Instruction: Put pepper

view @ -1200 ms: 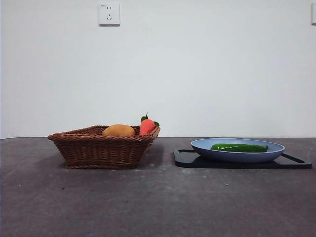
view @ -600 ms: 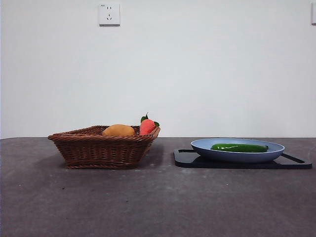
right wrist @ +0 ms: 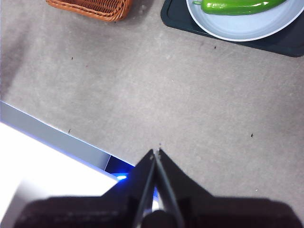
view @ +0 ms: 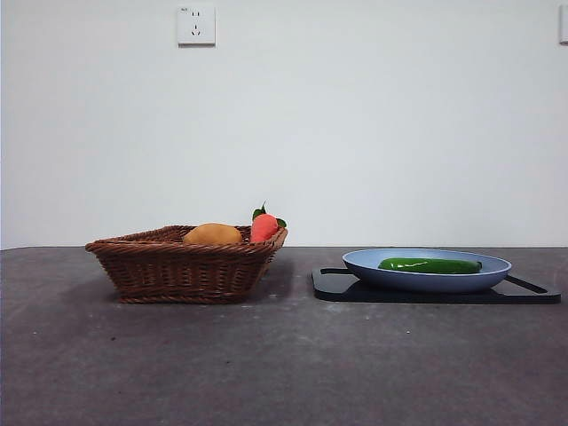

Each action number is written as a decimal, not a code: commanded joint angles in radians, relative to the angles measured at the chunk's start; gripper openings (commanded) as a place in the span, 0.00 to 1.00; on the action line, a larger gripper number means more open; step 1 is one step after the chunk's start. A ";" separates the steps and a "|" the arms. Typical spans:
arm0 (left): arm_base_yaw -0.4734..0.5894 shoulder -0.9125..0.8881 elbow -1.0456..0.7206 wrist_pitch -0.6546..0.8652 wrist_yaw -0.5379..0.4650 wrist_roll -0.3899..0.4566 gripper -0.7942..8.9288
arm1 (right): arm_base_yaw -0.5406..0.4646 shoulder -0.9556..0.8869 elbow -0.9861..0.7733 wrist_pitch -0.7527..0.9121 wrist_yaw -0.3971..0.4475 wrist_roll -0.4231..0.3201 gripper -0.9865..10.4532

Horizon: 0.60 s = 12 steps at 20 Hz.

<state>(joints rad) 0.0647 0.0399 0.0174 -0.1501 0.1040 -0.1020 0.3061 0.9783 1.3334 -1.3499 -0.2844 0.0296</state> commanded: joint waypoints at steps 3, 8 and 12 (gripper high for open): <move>0.003 -0.002 -0.011 0.010 0.003 -0.003 0.09 | 0.002 0.007 0.018 0.006 0.003 0.003 0.10; 0.003 -0.002 -0.011 0.011 0.003 -0.003 0.09 | 0.002 0.007 0.018 0.006 0.003 0.003 0.10; 0.003 -0.002 -0.011 0.011 0.003 -0.003 0.09 | -0.058 -0.044 0.008 0.137 0.028 -0.019 0.10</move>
<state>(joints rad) 0.0647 0.0399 0.0174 -0.1497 0.1040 -0.1024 0.2485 0.9428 1.3277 -1.2289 -0.2615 0.0158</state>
